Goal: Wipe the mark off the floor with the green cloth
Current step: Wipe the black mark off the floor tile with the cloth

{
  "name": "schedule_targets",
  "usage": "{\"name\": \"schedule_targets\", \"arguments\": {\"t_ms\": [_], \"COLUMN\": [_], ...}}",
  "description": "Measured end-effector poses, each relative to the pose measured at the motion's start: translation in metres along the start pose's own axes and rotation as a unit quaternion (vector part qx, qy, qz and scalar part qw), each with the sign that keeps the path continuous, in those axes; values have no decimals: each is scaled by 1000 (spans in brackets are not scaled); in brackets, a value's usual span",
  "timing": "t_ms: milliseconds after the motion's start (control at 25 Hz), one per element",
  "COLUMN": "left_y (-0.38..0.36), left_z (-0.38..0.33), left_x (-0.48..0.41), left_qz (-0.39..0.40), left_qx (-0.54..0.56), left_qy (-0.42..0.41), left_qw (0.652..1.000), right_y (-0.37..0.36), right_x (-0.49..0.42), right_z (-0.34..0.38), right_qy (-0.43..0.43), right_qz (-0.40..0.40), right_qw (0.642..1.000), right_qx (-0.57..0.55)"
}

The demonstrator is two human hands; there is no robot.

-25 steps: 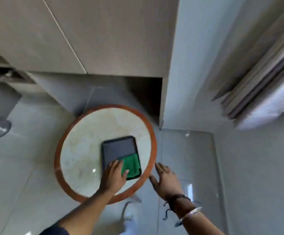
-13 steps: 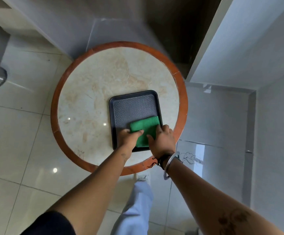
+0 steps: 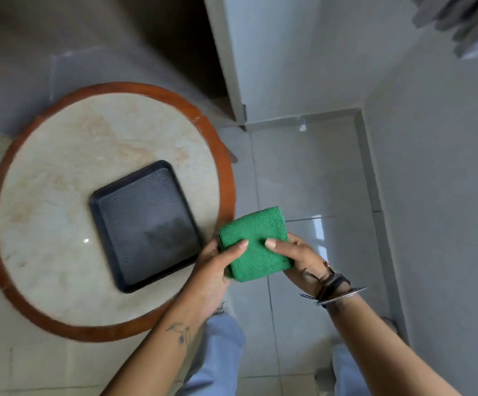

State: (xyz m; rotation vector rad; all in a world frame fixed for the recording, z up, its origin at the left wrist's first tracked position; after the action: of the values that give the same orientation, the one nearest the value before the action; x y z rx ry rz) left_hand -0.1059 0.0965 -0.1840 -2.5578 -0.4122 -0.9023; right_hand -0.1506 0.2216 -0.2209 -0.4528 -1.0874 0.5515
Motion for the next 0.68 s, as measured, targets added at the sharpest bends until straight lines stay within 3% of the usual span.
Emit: {"name": "schedule_targets", "arguments": {"t_ms": [160,240,320,440,480,520,640,680], "left_y": [-25,-15,13,70,83,94,111,112], "left_z": [115,182,235,293,307,320,357,369], "left_x": [-55,-91,-134,-199,-217,-233,-266,-273], "left_qz": [15,37,46,56,61,63,87,104], "left_qx": [-150,-247,-377,-589,-640,-680,-736,-743], "left_qy": [58,98,100,55,39,26,7,10], "left_qw": [987,963,920,805,765,730,671,661], "right_y": [135,208,280,356,368,376,364,352], "right_x": [6,5,3,-28,-45,-67,-152,-173], "right_z": [-54,-89,-120,-144,-149,-157,-212,-237], "right_qy": [-17,-16,-33,-38,-32,-22,-60,-85], "right_qz": [-161,-287,-459,-616,-634,-629,-479,-426], "right_qw": [986,957,885,720,671,646,656,643], "right_qx": [-29,-34,65,318,384,432,580,631]}}
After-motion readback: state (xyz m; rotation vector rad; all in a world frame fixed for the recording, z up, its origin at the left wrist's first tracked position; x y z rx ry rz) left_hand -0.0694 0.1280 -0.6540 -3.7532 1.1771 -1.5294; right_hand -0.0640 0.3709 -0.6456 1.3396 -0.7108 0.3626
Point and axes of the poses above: each hand's wrist, its own x-axis away from the middle knuckle, its own y-axis out of the back of the hand, z = x × y, the point moved 8 cm from there along -x, towards the middle knuckle, and after that the axes turned 12 degrees about -y, right-handed, at the moved point
